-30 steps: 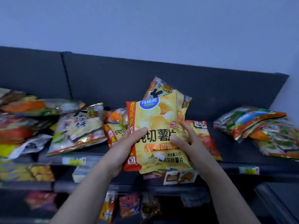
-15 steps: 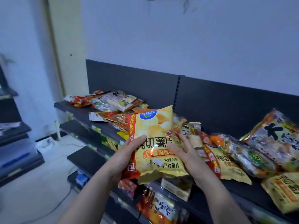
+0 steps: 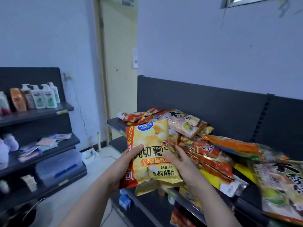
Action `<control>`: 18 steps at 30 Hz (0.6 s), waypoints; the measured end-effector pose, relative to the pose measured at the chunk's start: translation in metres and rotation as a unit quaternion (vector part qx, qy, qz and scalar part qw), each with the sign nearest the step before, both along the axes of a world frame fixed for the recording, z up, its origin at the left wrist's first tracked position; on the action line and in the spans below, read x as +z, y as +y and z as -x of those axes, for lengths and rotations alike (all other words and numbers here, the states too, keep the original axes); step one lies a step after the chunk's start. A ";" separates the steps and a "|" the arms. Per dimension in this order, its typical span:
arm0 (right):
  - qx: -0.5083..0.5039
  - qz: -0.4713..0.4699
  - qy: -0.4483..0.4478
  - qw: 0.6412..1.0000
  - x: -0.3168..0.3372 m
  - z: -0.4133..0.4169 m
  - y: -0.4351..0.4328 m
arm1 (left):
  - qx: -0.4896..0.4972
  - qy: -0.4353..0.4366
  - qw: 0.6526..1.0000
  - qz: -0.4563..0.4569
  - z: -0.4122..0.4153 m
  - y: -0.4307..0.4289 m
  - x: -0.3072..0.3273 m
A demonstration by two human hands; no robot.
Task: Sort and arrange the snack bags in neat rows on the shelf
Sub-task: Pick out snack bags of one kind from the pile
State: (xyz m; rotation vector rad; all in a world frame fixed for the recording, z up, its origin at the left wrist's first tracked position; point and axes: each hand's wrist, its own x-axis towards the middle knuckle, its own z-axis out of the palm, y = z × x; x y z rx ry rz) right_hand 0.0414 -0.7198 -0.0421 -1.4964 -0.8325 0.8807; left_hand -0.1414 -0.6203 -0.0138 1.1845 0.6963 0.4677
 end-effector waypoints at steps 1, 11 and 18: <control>0.005 0.004 0.002 1.000 -0.002 0.003 0.017 | 0.005 0.003 1.000 0.006 0.004 0.014 -0.001; 0.040 -0.002 -0.039 0.998 0.007 -0.005 0.167 | 0.058 -0.010 0.998 0.037 -0.006 0.155 -0.014; 0.060 -0.016 -0.086 0.994 0.039 -0.050 0.274 | 0.072 -0.039 0.997 0.013 -0.050 0.264 0.003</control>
